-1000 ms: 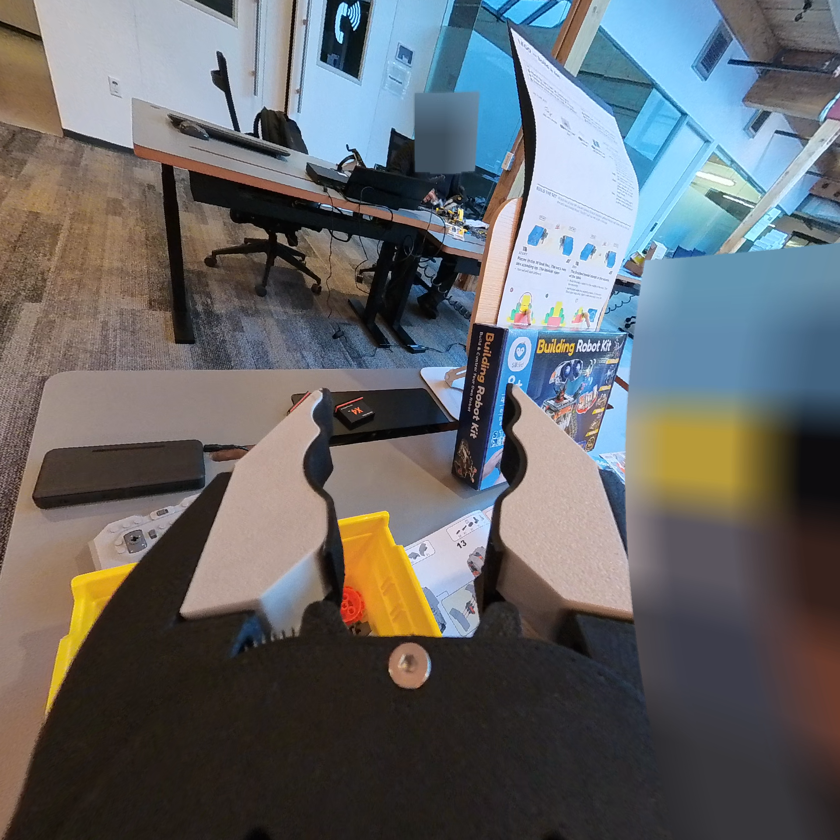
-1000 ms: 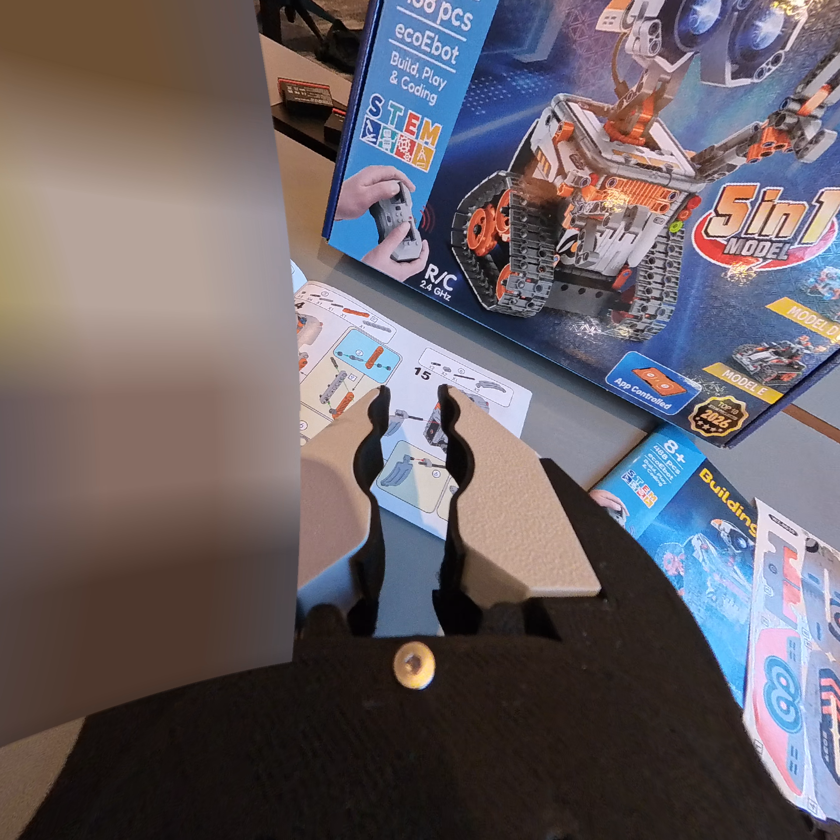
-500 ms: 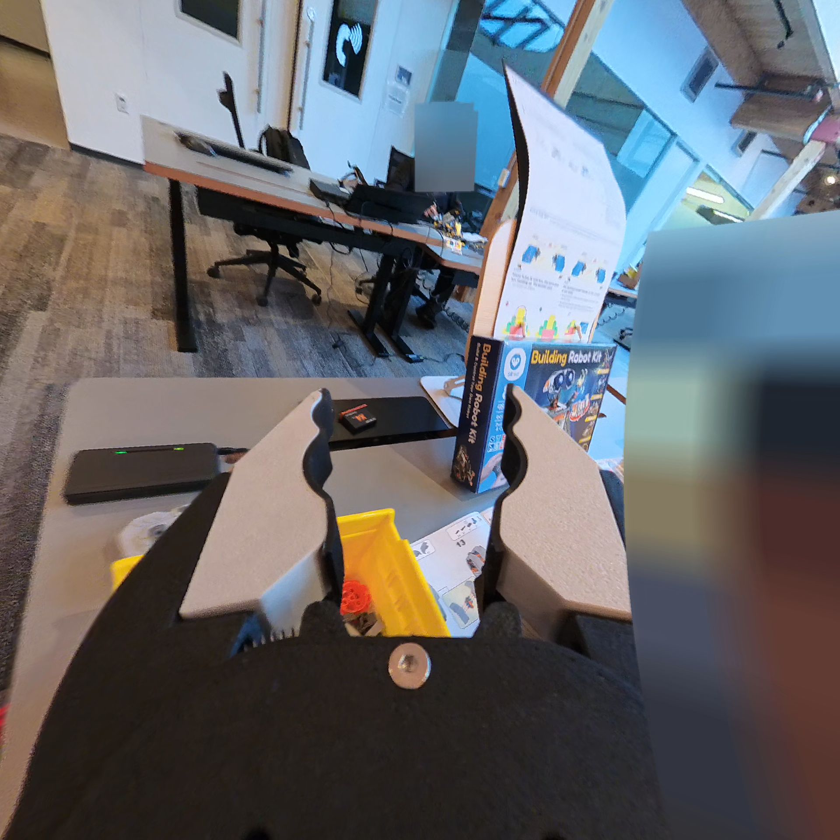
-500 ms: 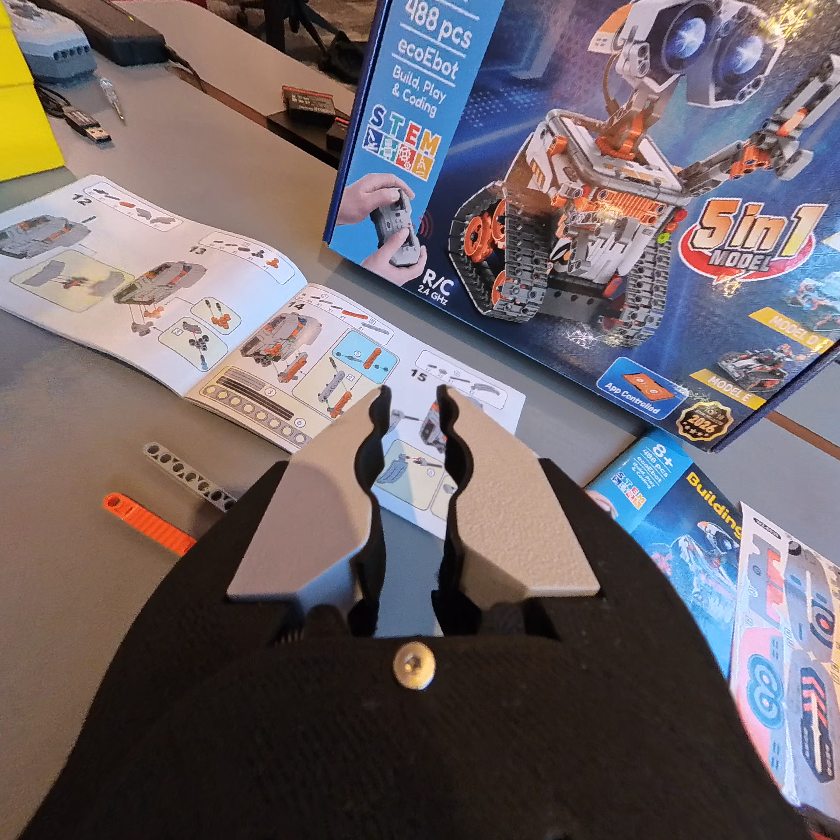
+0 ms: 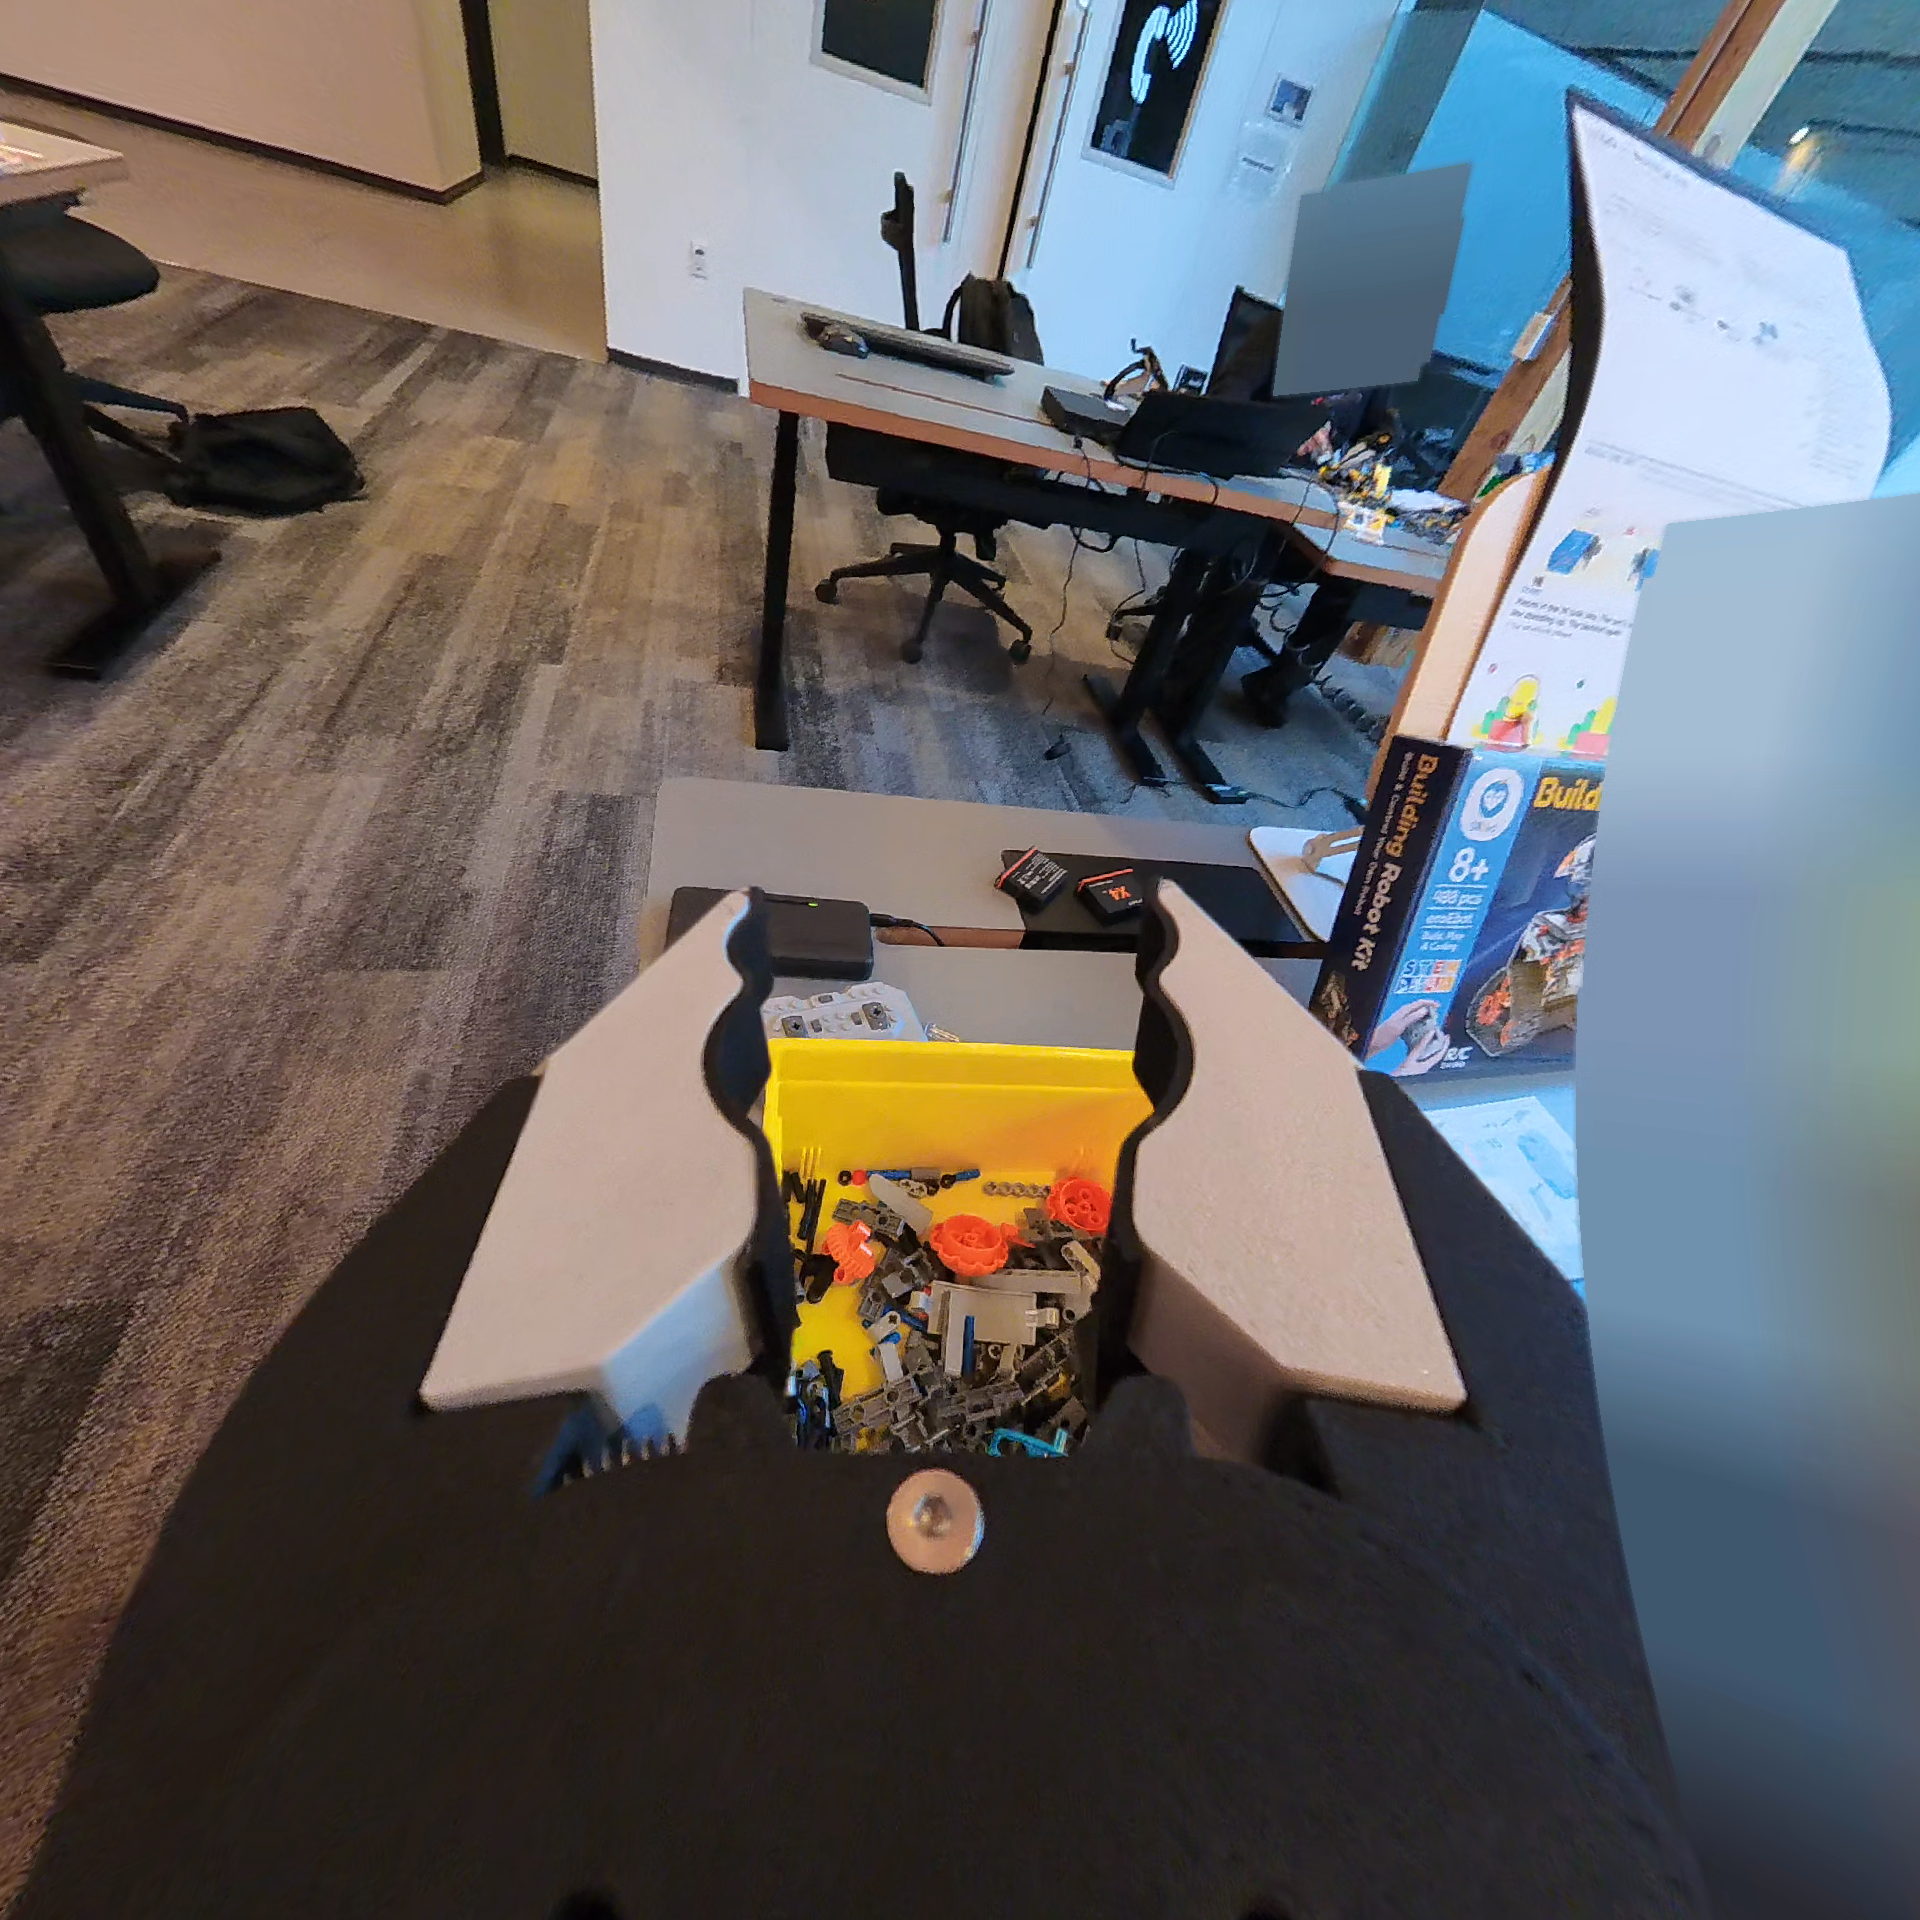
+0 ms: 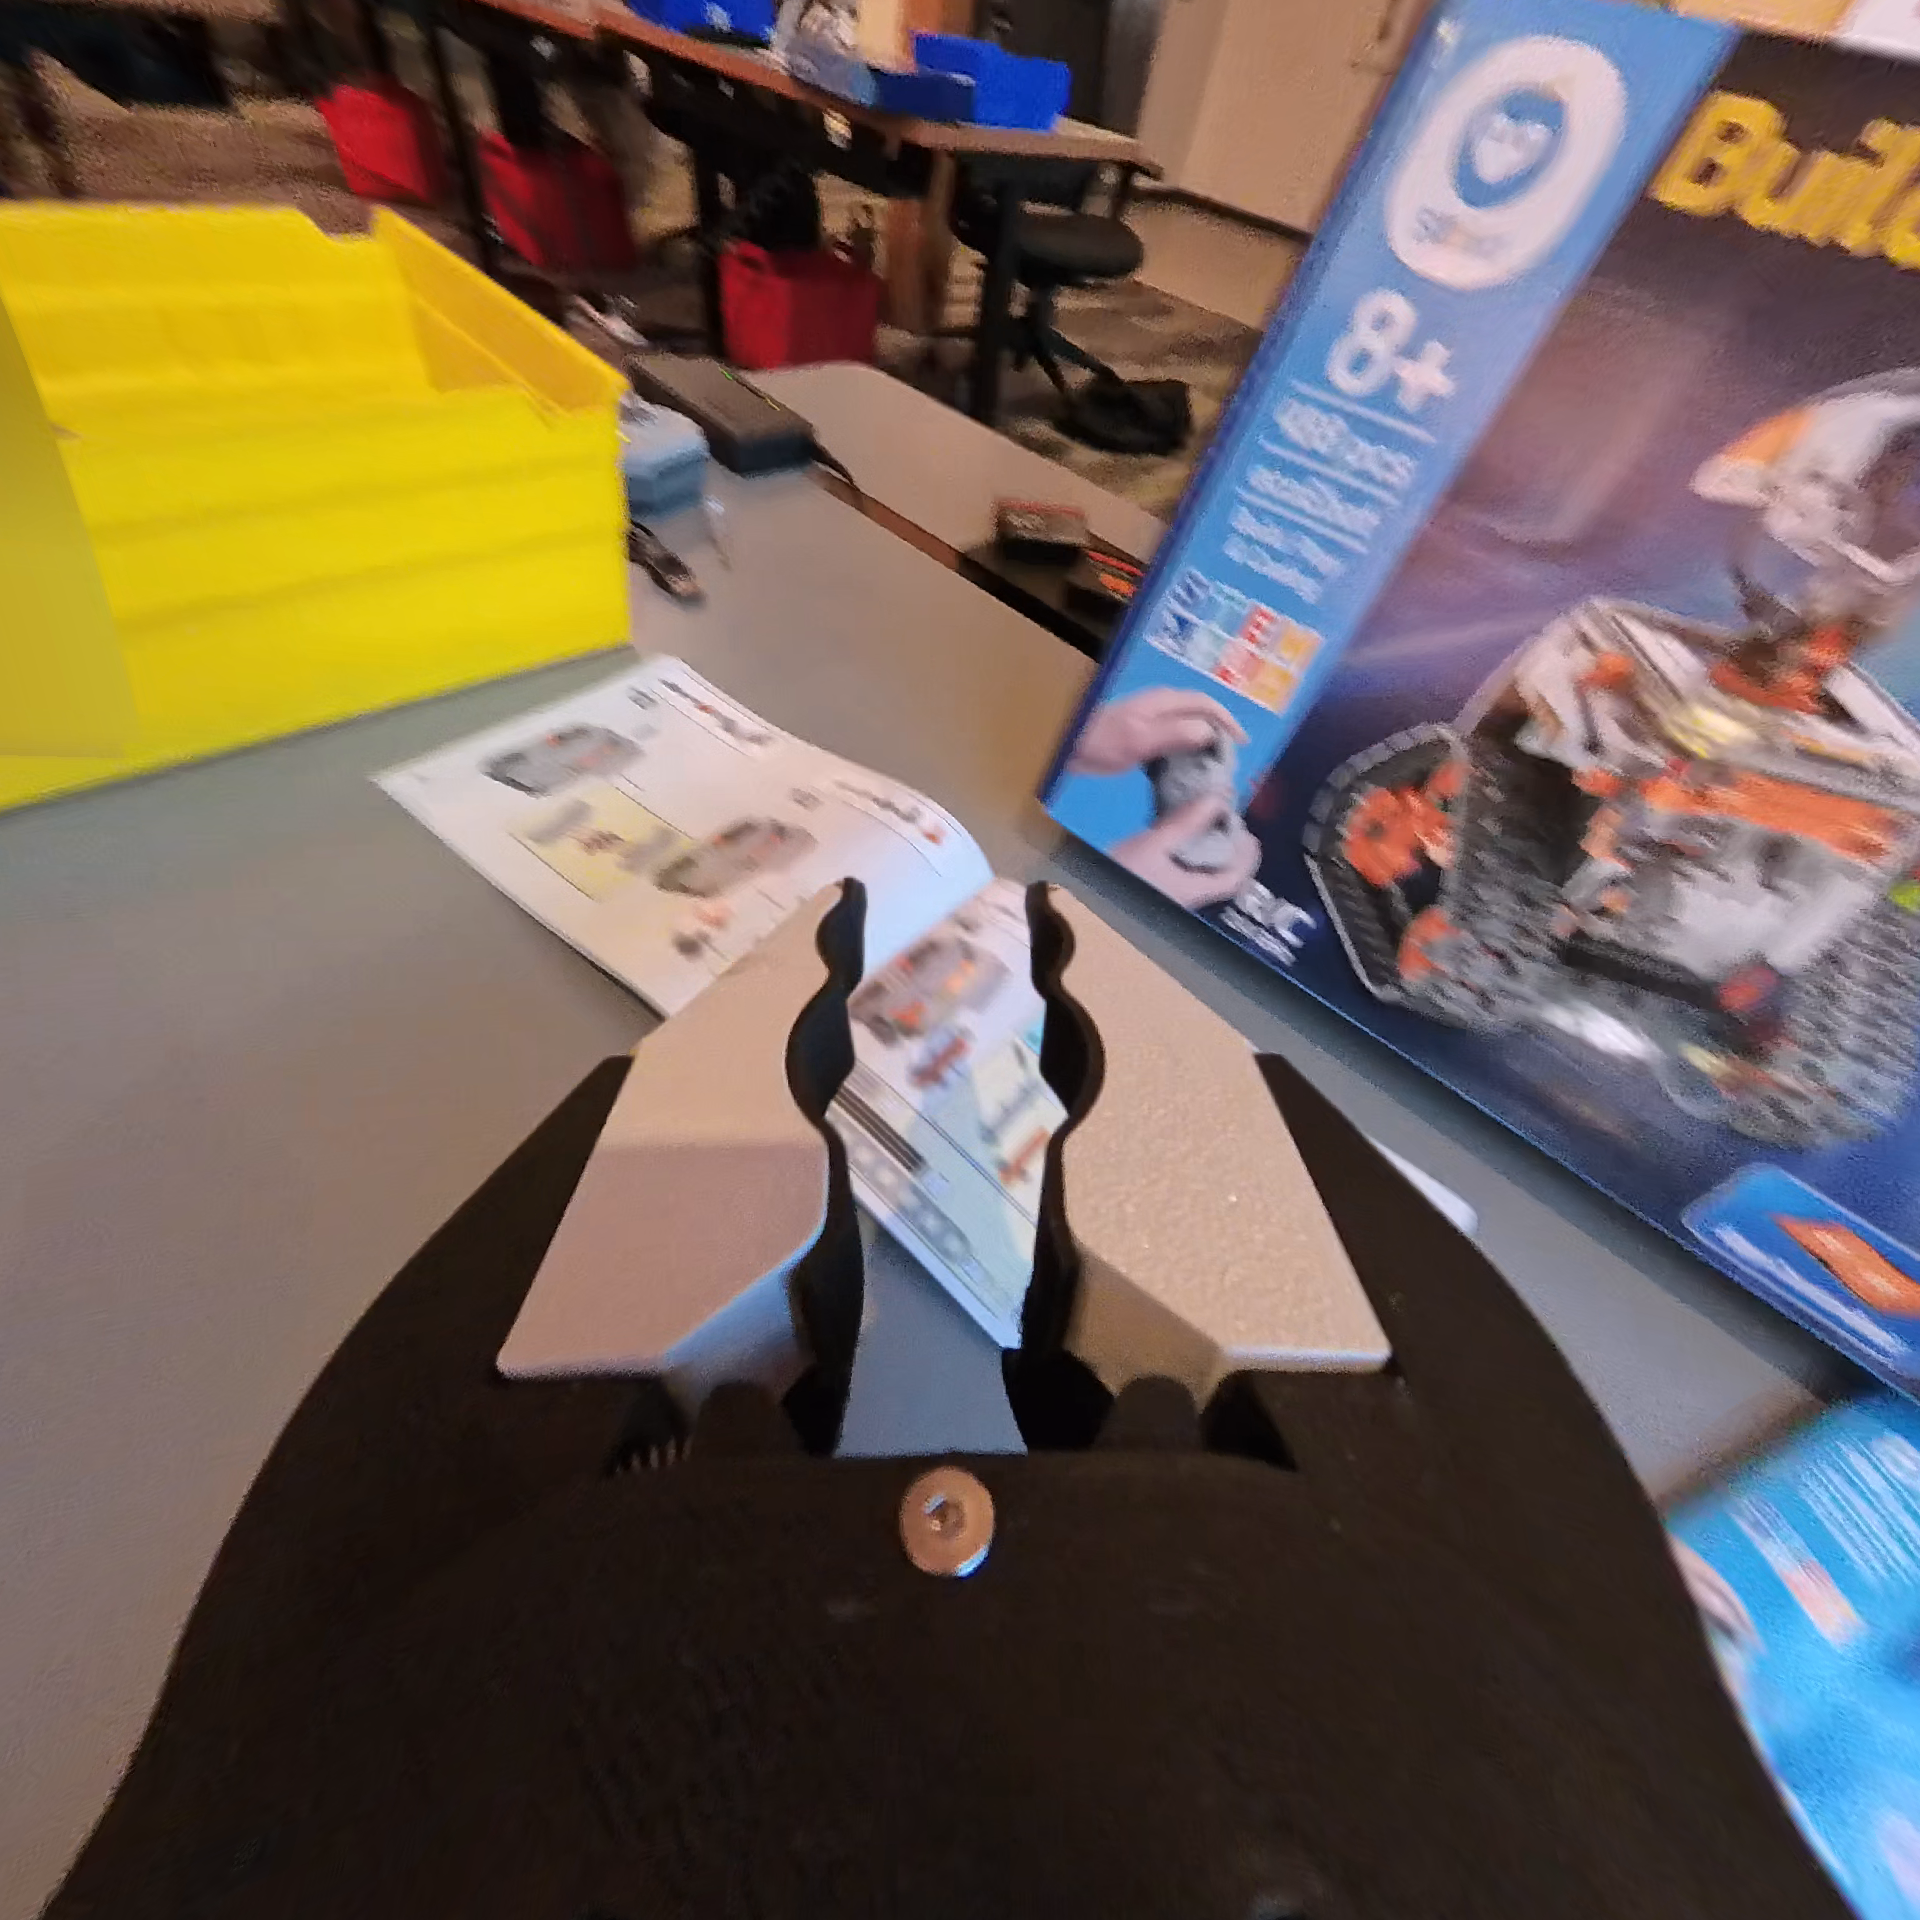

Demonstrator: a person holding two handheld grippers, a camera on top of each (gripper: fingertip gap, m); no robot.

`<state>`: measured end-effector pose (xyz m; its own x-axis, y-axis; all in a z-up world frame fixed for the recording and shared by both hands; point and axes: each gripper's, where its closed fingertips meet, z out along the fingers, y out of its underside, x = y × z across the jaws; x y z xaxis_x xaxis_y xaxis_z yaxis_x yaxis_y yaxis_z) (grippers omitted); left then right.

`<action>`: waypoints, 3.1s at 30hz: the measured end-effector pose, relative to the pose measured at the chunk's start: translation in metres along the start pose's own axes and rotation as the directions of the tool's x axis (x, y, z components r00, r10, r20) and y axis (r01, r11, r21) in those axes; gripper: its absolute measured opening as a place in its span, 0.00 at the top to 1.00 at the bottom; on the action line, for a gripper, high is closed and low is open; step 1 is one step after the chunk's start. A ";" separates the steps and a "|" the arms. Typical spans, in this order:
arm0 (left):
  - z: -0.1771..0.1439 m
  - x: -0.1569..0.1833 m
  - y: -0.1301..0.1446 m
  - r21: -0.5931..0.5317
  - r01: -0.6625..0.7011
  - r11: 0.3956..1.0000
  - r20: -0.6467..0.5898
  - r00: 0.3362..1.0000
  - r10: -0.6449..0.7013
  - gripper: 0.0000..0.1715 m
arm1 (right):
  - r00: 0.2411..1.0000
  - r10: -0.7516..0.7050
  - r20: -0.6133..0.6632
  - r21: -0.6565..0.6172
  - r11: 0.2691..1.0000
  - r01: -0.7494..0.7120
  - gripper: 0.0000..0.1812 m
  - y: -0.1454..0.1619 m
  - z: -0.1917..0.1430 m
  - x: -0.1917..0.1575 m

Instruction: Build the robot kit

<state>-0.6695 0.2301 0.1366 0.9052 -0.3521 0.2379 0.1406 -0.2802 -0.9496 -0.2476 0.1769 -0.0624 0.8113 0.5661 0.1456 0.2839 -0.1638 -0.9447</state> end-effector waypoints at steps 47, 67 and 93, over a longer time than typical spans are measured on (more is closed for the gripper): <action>-0.038 -0.020 -0.028 0.193 0.097 0.976 -0.043 0.995 -0.090 0.62 | 0.158 -0.241 0.957 -0.049 0.405 0.913 0.98 -0.056 0.268 -0.298; -0.037 -0.010 -0.029 0.185 0.088 0.979 -0.078 0.994 -0.075 0.62 | -0.082 -0.534 0.842 0.042 -0.087 0.995 0.90 -0.036 0.297 -0.233; -0.032 -0.002 -0.026 0.158 0.069 0.985 -0.091 0.994 -0.055 0.62 | 0.167 -0.468 0.868 -0.112 0.144 0.983 0.95 -0.040 0.303 -0.247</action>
<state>-0.6879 0.2100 0.1670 0.8557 -0.4162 0.3074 0.2644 -0.1589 -0.9512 -0.6143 0.2884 -0.1496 -0.4409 0.8723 0.2114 0.8956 0.4430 0.0400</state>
